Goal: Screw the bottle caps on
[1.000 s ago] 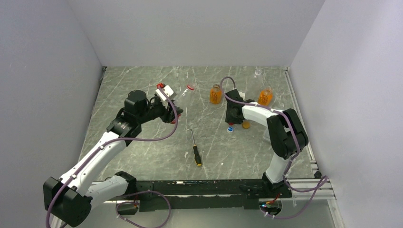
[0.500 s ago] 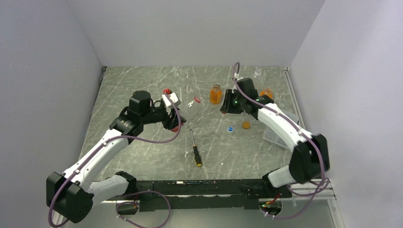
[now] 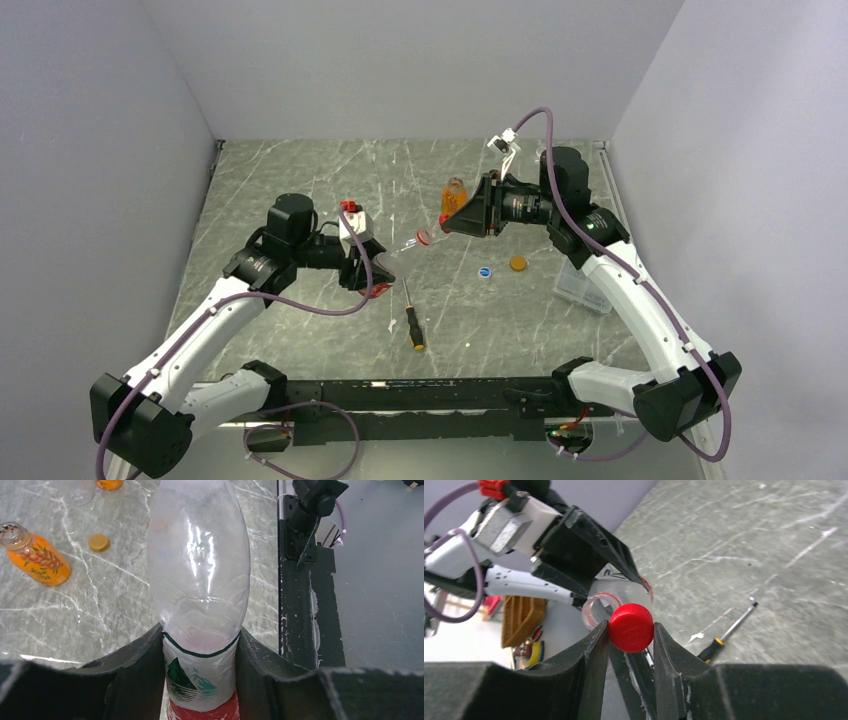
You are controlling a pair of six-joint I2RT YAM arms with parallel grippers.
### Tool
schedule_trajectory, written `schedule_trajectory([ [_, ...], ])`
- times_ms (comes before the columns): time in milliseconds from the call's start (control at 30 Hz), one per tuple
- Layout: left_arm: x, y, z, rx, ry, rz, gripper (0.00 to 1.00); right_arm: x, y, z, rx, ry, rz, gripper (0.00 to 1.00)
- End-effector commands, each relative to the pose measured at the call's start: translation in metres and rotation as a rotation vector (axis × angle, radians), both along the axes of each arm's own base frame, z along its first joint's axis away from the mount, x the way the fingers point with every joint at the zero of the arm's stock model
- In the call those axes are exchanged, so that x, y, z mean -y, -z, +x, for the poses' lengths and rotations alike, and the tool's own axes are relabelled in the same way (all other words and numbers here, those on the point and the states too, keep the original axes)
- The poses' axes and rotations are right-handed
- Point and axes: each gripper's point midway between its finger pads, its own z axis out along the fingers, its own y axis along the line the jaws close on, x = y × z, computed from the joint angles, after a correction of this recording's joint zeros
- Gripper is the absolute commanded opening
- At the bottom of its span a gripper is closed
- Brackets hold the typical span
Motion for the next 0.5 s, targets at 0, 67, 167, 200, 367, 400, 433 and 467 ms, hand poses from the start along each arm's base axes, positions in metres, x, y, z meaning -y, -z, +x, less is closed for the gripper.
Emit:
schedule_trajectory([
  [0, 0.003, -0.026, -0.013, 0.068, 0.08, -0.062, 0.39, -0.009, -0.035, -0.02, 0.067, -0.147, 0.108, 0.18],
  [67, 0.004, -0.026, -0.014, 0.068, 0.083, -0.063, 0.38, -0.01, -0.039, -0.023, 0.069, -0.168, 0.122, 0.19],
  [167, 0.004, -0.027, -0.013, 0.071, 0.086, -0.064, 0.36, -0.015, -0.037, -0.027, 0.049, -0.207, 0.121, 0.19],
  [200, 0.004, -0.028, -0.013, 0.076, 0.086, -0.067, 0.36, -0.017, -0.035, -0.028, 0.049, -0.214, 0.113, 0.19],
  [367, 0.005, -0.033, -0.013, 0.091, 0.088, -0.075, 0.32, -0.02, -0.032, -0.031, 0.045, -0.234, 0.105, 0.19],
  [400, 0.005, -0.033, -0.012, 0.089, 0.088, -0.075, 0.32, -0.02, -0.032, -0.031, 0.046, -0.237, 0.104, 0.19],
  [433, 0.005, -0.032, -0.012, 0.088, 0.09, -0.075, 0.31, -0.02, -0.033, -0.031, 0.047, -0.238, 0.106, 0.19],
  [467, 0.005, -0.031, -0.012, 0.085, 0.09, -0.073, 0.31, -0.02, -0.033, -0.032, 0.047, -0.242, 0.109, 0.2],
])
